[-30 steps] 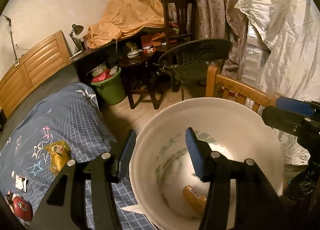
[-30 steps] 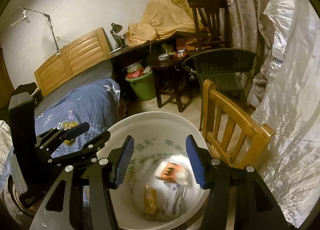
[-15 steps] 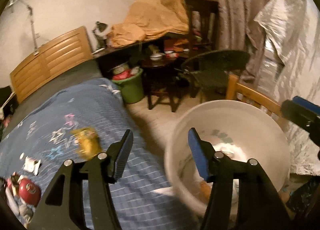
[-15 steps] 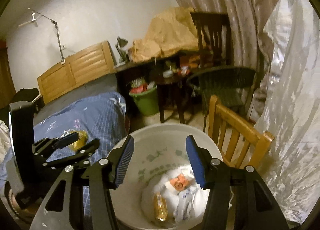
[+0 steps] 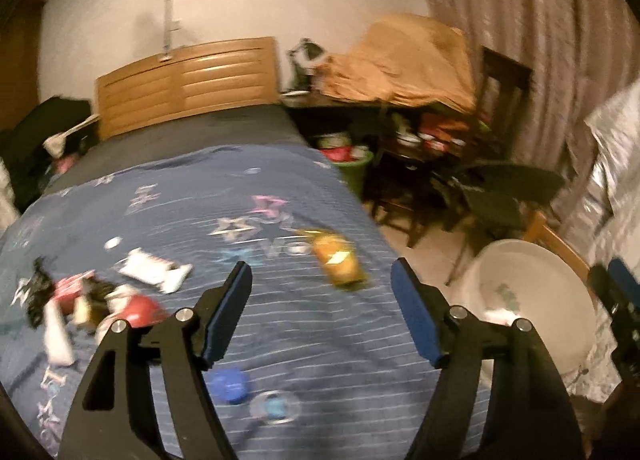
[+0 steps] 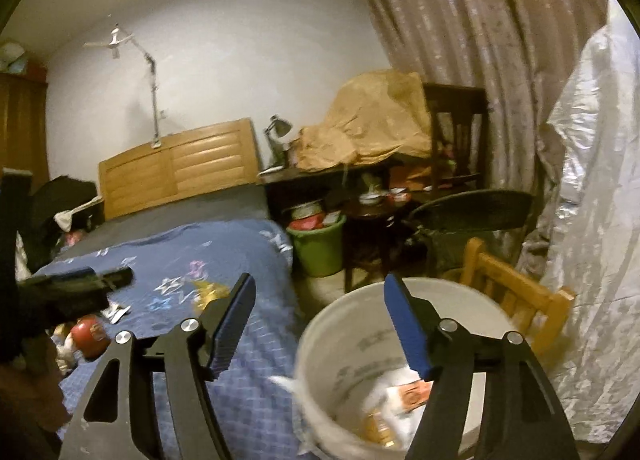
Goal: Collect trash
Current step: 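Move both open tools back toward the bed clutter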
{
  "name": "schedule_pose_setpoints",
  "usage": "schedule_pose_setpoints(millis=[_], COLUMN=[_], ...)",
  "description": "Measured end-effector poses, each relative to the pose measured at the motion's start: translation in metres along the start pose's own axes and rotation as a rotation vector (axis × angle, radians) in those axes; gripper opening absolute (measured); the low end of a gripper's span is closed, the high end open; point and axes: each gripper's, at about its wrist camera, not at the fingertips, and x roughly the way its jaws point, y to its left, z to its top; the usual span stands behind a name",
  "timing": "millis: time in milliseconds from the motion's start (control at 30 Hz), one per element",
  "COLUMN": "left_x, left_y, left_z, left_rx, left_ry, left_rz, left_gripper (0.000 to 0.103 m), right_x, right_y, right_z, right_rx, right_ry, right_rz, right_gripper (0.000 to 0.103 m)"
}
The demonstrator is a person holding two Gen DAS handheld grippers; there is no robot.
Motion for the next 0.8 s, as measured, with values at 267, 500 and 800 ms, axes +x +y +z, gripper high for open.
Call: schedule_pose_setpoints(millis=[267,500,800], left_x=[-0.028,-0.039,-0.007], left_y=[0.145,0.275,0.336], left_z=[-0.019,-0.057,-0.098], left_rx=[-0.199,-0.444,-0.596], left_ry=[0.019,0.077,0.198], left_rz=[0.195,0.326,0.278], left_gripper=[0.075,0.075,0.075], right_x=[0.011,0.021,0.042], right_y=[0.086,0.165,0.237], right_z=[-0.017,-0.031,-0.047], right_rx=[-0.065,-0.163,-0.257], right_ry=[0.077,0.14,0.228], right_rz=[0.105,0.191,0.281], right_gripper=[0.075,0.082,0.084])
